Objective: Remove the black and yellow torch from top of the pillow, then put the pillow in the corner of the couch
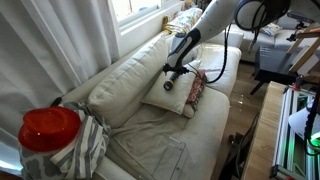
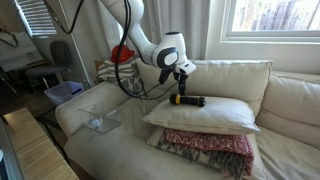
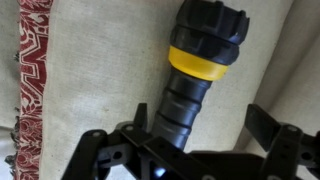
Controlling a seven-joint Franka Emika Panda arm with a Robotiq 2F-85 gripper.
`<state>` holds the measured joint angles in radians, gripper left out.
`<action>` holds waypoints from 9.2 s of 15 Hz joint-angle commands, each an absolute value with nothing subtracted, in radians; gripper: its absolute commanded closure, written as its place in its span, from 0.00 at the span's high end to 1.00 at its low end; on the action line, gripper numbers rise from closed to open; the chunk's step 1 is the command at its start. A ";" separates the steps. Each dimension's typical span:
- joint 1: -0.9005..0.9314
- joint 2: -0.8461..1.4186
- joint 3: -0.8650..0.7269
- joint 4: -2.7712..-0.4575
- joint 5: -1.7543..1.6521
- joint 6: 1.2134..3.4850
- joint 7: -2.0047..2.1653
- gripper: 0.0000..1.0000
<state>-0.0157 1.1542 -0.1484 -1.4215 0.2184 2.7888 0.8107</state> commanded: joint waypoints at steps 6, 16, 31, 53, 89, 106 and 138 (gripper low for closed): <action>0.038 1.345 -0.238 -1.186 0.209 2.671 0.947 0.60; 0.043 1.236 -0.274 -1.261 0.199 2.461 1.030 0.26; -0.035 0.979 -0.167 -1.787 0.238 2.471 0.815 0.26; -0.359 1.186 0.180 -1.715 0.492 3.185 0.530 1.00; -0.663 1.229 0.435 -1.825 0.283 3.348 0.318 0.05; -0.302 0.783 0.414 -1.885 0.486 2.837 0.356 0.03; 0.316 1.010 0.004 -1.403 0.306 2.575 1.007 0.03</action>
